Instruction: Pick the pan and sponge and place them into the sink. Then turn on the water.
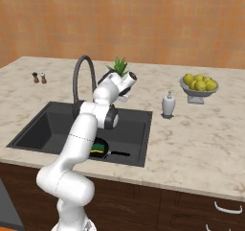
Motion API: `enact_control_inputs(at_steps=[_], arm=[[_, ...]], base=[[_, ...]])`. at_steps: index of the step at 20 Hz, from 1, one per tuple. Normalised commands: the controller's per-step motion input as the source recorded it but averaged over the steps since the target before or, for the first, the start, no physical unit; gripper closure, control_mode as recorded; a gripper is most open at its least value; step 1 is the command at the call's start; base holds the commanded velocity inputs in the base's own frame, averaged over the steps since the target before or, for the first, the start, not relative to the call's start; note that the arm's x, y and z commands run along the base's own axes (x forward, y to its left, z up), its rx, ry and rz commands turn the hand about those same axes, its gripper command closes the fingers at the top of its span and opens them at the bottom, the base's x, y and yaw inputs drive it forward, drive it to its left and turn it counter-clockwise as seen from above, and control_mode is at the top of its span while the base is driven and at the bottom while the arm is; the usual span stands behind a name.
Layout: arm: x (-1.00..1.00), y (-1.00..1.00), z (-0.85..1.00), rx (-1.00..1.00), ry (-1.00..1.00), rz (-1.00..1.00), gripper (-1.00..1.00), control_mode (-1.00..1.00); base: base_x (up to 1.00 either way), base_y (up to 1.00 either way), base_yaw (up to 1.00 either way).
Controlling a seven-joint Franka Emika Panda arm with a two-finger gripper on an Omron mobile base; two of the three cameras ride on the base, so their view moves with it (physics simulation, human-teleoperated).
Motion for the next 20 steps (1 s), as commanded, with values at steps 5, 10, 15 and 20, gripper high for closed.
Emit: enact_control_inputs(at_steps=[5, 10, 15, 20], arm=[[-0.28, -1.00, -0.97, 0.00, -0.31, 0.12, 1.00, -1.00], [-0.32, -1.00, -1.00, 0.00, -0.27, 0.10, 1.00, -1.00], [-0.37, -1.00, -1.00, 0.00, -0.26, 0.09, 1.00, -1.00], [-0.40, -1.00, -1.00, -0.01, -0.25, 0.09, 1.00, -1.00]], base=[[0.00, 0.00, 0.00], [0.00, 0.00, 0.00], [0.00, 0.00, 0.00], [0.00, 0.00, 0.00]])
